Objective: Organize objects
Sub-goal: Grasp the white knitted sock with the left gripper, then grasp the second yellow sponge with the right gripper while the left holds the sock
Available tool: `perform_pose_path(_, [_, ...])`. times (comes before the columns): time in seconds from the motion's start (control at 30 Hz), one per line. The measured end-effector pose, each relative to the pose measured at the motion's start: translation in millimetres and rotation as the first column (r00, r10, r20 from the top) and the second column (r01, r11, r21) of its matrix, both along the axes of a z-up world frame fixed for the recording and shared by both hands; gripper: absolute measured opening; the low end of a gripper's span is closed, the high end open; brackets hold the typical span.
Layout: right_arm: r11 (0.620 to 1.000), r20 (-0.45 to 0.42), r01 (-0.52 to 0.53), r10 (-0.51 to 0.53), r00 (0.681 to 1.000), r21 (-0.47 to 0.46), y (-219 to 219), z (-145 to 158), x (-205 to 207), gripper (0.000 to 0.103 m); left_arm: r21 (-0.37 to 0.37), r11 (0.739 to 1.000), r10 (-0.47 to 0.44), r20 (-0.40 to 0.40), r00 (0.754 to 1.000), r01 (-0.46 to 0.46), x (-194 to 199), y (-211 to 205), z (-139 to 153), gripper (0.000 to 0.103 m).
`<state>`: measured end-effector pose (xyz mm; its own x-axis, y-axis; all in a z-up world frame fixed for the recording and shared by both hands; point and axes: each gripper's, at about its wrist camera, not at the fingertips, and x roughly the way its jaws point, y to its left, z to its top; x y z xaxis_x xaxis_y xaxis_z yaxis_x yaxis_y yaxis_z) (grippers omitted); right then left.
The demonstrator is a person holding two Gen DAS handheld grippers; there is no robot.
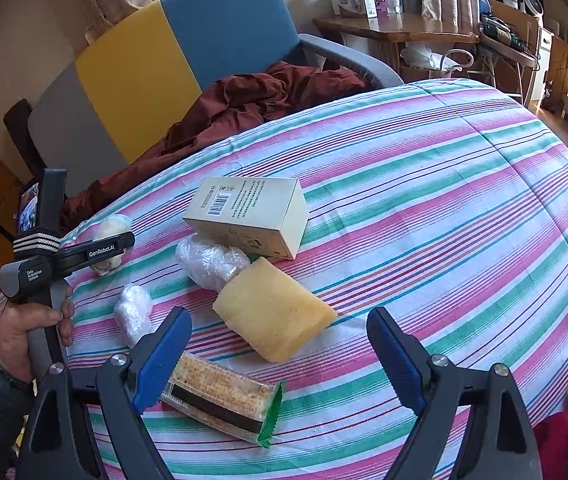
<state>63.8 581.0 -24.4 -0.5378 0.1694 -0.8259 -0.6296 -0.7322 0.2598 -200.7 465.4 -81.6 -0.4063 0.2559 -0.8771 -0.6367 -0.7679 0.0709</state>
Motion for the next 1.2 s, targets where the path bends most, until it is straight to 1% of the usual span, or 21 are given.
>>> perform_pose_path(0.13, [0.999,-0.011,0.038,-0.038,0.999,-0.007,7.9,0.3,5.1,0.091,-0.033,0.999,0.012,0.002,1.0,-0.012,15.8,-11.0,-0.3,0.052])
perform_pose_path(0.2, [0.997,-0.018,0.066,-0.067,0.998,-0.028,14.3,-0.7,9.4,0.091,-0.034,0.999,0.039,0.02,0.999,-0.038,21.2,-18.9,2.3,0.052])
perform_pose_path(0.27, [0.994,-0.018,0.094,-0.095,0.995,-0.049,20.4,-3.1,13.3,0.091,-0.008,0.999,0.049,0.013,0.999,-0.049,31.9,-28.3,12.1,0.052])
perform_pose_path(0.33, [0.991,-0.016,0.117,-0.118,0.993,-0.066,24.8,-5.3,16.1,0.091,0.019,0.999,0.026,-0.008,1.0,-0.026,48.7,-37.1,24.6,0.052])
perform_pose_path(0.43, [0.986,-0.013,0.144,-0.145,0.989,-0.083,29.7,-7.4,19.5,0.091,0.078,0.997,-0.011,-0.009,1.0,0.012,84.4,-56.1,40.7,0.052])
perform_pose_path(0.5, [0.984,-0.011,0.157,-0.158,0.987,-0.085,31.2,-7.9,21.1,0.091,0.103,0.994,-0.041,-0.017,0.999,0.043,110.8,-68.3,46.1,0.052])
perform_pose_path(0.6, [0.983,-0.01,0.166,-0.168,0.986,-0.082,32.3,-8.0,22.5,0.091,0.127,0.987,-0.099,-0.004,0.995,0.099,151.5,-85.8,44.9,0.052])
perform_pose_path(0.7, [0.986,-0.013,0.144,-0.145,0.989,-0.083,30.0,-8.6,18.2,0.091,0.121,0.979,-0.16,-0.017,0.987,0.161,193.1,-100.6,36.9,0.052])
perform_pose_path(0.77, [0.992,-0.012,0.103,-0.104,0.994,-0.07,24.2,-8.4,11.6,0.091,0.105,0.972,-0.208,-0.029,0.978,0.21,220.0,-110.5,29.6,0.052])
perform_pose_path(0.9, [1.0,0.038,0.024,-0.024,0.999,0.015,10.5,-9.5,-6.0,0.091,0.074,0.956,-0.284,-0.023,0.958,0.285,251.2,-125.2,6.2,0.052])
perform_pose_path(0.93, [1.0,0.044,0.004,-0.004,0.999,0.009,9.5,-11.8,-9.7,0.091,0.07,0.954,-0.291,-0.028,0.956,0.292,256.0,-130.3,1.5,0.053])
perform_pose_path(0.97, [1.0,0.041,-0.016,0.017,0.999,-0.017,9.2,-15.3,-11.1,0.091,0.082,0.95,-0.298,-0.06,0.953,0.303,259.7,-134.7,0.9,0.053])
perform_pose_path(1.0, [0.999,0.046,-0.031,0.033,0.998,-0.039,8.2,-19.1,-13.5,0.091,0.088,0.946,-0.307,-0.076,0.949,0.313,262.0,-136.8,0.7,0.053])
perform_pose_path(1.03, [0.999,0.065,-0.04,0.041,0.997,-0.031,5.9,-21.7,-15.7,0.091,0.094,0.945,-0.306,-0.075,0.949,0.312,262.1,-138.1,0.1,0.053])
perform_pose_path(1.13, [0.992,0.146,-0.087,0.074,0.987,0.087,-6.9,-25.5,-27.2,0.091,0.137,0.945,-0.292,-0.05,0.955,0.297,254.1,-142.6,-1.4,0.053])
perform_pose_path(1.2, [0.985,0.178,-0.127,0.105,0.978,0.115,-13.8,-29.8,-34.3,0.091,0.179,0.945,-0.275,-0.021,0.961,0.274,247.7,-145.9,-3.2,0.053])
